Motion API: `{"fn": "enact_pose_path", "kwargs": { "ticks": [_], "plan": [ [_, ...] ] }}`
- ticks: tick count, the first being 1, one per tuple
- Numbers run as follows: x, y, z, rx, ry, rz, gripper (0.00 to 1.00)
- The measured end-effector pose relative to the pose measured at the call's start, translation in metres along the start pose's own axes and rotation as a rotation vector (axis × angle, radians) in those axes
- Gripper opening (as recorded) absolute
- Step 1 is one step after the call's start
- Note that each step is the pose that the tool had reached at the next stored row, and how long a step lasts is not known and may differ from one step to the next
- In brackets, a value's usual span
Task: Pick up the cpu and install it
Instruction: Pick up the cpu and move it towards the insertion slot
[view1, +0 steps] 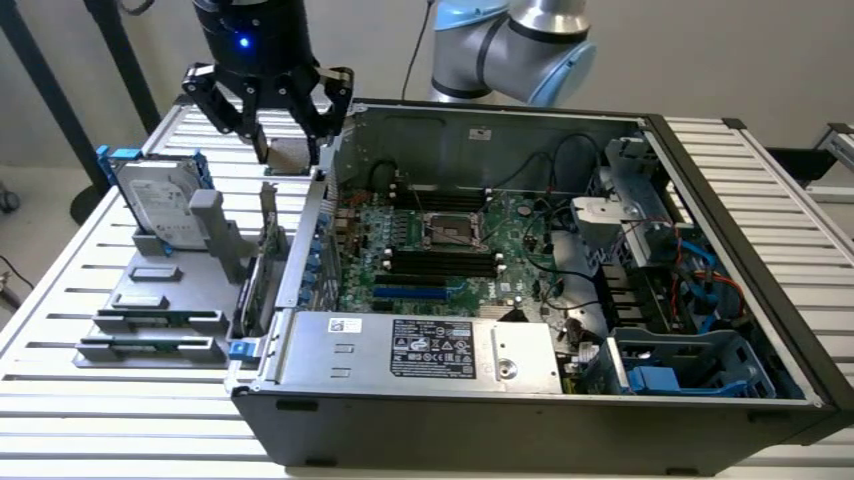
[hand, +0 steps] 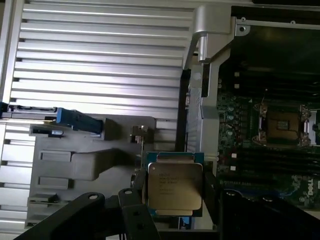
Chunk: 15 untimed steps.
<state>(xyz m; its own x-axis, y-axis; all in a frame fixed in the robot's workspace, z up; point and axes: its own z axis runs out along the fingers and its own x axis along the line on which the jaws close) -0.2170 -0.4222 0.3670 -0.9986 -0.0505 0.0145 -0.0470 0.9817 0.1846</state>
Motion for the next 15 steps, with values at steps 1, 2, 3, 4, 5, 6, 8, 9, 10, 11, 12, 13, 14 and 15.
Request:
{"fn": "enact_pose_path", "kwargs": {
  "ticks": [1, 2, 3, 4, 5, 6, 8, 9, 10, 11, 12, 13, 14, 15],
  "plan": [
    [-0.004, -0.0002, -0.0001, -0.0003, 0.0004, 0.0, 0.55],
    [-0.009, -0.0004, -0.0002, -0.0006, 0.0007, -0.001, 0.55],
    [-0.014, -0.0006, -0.0003, -0.0008, 0.0009, -0.001, 0.55],
    [-0.018, -0.0008, -0.0005, -0.0008, 0.0012, -0.001, 0.55],
    [-0.023, -0.001, -0.0006, -0.0009, 0.0012, -0.001, 0.55],
    [-0.027, -0.0011, -0.0007, -0.001, 0.0013, -0.001, 0.55],
    [-0.036, -0.0013, -0.0008, -0.0011, 0.0014, -0.001, 0.55],
    [-0.041, -0.0013, -0.0009, -0.001, 0.0014, -0.001, 0.55],
    [-0.045, -0.0011, -0.0008, -0.0011, 0.0014, -0.001, 0.55],
    [-0.05, -0.0006, -0.0006, -0.001, 0.0016, -0.001, 0.55],
    [-0.054, 0.0002, -0.0001, -0.0005, 0.0019, -0.001, 0.55],
    [-0.058, 0.0014, 0.0009, 0.0016, 0.0022, -0.001, 0.55],
    [-0.061, 0.0029, 0.002, 0.0052, 0.0026, -0.001, 0.55],
    [-0.064, 0.0046, 0.0032, 0.0089, 0.0029, 0.0, 0.55]
  ]
}}
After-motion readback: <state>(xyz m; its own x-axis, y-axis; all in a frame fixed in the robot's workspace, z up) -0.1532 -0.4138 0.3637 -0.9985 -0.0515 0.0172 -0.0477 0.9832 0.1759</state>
